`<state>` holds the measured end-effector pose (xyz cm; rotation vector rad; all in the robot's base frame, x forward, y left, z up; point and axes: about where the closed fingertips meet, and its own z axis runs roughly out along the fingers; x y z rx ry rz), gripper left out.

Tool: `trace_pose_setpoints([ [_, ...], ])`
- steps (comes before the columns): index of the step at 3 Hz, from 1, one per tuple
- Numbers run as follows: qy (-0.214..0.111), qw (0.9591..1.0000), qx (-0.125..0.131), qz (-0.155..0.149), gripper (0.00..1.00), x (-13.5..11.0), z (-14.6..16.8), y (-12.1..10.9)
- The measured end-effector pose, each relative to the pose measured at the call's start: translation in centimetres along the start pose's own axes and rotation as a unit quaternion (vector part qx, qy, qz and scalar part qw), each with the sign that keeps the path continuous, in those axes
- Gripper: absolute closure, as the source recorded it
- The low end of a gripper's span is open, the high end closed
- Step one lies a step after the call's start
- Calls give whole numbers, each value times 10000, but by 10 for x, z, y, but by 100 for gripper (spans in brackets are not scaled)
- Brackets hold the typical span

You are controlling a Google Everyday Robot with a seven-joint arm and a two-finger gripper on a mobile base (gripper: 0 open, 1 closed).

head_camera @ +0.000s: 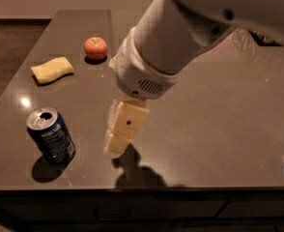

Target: Move pepsi can near sponge

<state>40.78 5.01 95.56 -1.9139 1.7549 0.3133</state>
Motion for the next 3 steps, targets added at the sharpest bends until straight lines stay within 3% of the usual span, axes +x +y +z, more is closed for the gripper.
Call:
trace_pose_setpoints([
  [2,-299,9975,-629,-120,0,-45,70,20],
  [3,-488,9957,-776,-108,0,-64,91,21],
])
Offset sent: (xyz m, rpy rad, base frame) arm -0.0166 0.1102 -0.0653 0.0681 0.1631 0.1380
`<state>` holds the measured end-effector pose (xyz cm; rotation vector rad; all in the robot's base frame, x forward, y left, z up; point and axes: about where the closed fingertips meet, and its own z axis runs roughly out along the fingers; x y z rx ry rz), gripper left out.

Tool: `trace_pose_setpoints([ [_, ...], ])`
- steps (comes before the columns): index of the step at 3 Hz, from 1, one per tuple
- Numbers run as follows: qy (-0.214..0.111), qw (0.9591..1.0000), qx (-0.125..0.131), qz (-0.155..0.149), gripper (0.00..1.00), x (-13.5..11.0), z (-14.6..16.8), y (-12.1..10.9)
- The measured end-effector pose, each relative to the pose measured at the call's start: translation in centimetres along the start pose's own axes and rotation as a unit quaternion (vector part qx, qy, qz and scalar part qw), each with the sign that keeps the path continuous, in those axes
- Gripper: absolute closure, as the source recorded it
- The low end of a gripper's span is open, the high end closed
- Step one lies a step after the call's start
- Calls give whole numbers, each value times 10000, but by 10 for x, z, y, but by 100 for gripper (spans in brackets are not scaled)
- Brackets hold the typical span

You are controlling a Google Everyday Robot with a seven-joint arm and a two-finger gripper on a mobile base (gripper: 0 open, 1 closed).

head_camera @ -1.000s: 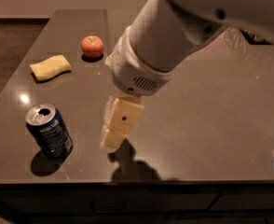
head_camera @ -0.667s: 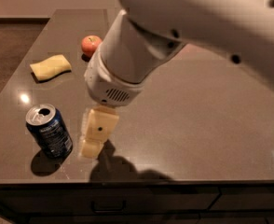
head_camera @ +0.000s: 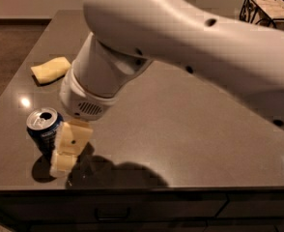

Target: Move pepsi can near sponge

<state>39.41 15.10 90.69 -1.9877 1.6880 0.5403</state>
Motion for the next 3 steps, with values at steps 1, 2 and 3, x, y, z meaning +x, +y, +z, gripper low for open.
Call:
trace_pose_setpoints([
  [1,-180,9998,-108,47,0,-13,11,-5],
  [2,-276,9994,-194,93,16,-20,15,-10],
  [3,-359,9990,-244,127,40,-24,15,-13],
])
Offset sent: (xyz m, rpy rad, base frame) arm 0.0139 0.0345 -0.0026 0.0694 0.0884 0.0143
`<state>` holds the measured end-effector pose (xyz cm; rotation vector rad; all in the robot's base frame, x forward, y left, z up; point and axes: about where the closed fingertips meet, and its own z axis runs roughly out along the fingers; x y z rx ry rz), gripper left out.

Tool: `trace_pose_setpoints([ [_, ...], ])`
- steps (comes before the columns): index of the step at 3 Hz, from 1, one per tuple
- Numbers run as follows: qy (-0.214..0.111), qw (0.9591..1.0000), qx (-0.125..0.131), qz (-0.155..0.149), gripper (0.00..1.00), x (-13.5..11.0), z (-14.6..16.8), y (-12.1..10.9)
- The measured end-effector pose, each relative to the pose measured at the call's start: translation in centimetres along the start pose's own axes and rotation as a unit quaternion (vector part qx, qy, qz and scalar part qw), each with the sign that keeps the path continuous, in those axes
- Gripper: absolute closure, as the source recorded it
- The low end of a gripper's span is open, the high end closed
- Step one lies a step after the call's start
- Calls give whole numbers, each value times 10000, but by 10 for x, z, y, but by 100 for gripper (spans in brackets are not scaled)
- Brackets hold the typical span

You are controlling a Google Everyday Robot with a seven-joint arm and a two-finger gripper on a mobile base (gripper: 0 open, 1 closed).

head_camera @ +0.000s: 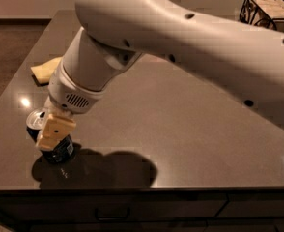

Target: Move pepsi can near sponge

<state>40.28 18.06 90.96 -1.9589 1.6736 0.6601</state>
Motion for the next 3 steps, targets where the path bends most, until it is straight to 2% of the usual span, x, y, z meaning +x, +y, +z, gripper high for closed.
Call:
trace_pose_setpoints([
  [1,-67,9999,48,119,63,-1,-5,-8],
  [2,-104,9990,228,365,86,-3,-18,-36],
  [3,-128,9960,568,676,100,-8,-36,-88],
])
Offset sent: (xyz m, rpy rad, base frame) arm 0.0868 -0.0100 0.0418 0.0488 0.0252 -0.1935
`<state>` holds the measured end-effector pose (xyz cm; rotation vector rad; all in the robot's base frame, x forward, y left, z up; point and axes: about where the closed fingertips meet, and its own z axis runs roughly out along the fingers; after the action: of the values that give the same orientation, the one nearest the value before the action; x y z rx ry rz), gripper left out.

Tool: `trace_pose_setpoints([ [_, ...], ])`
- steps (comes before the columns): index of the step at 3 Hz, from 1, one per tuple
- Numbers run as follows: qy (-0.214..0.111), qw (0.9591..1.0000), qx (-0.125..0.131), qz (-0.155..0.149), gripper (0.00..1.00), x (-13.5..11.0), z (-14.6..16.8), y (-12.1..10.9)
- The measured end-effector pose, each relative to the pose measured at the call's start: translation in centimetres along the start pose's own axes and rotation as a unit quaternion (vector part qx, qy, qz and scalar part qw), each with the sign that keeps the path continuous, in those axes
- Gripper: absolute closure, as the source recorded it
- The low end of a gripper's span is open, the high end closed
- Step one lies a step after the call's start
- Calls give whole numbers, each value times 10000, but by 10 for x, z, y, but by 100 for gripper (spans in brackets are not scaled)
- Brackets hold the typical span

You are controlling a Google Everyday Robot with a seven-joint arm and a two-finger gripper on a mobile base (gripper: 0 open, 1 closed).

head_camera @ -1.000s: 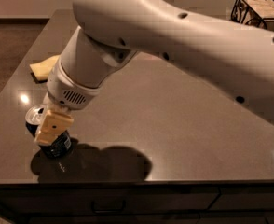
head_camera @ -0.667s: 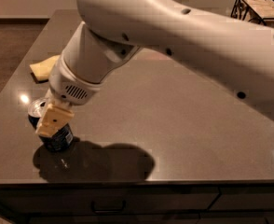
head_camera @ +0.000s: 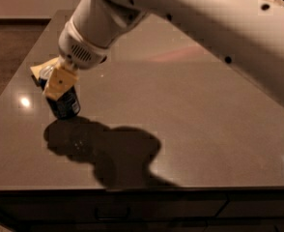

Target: Move pepsi can near sponge

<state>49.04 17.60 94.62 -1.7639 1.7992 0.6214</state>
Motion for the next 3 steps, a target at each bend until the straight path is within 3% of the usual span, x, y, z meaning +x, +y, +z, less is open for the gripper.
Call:
trace_pose_setpoints([
  [2,41,9962,722,495,100,-18,-4,-111],
  [3,173,9933,955,634,100,-20,8,-139],
])
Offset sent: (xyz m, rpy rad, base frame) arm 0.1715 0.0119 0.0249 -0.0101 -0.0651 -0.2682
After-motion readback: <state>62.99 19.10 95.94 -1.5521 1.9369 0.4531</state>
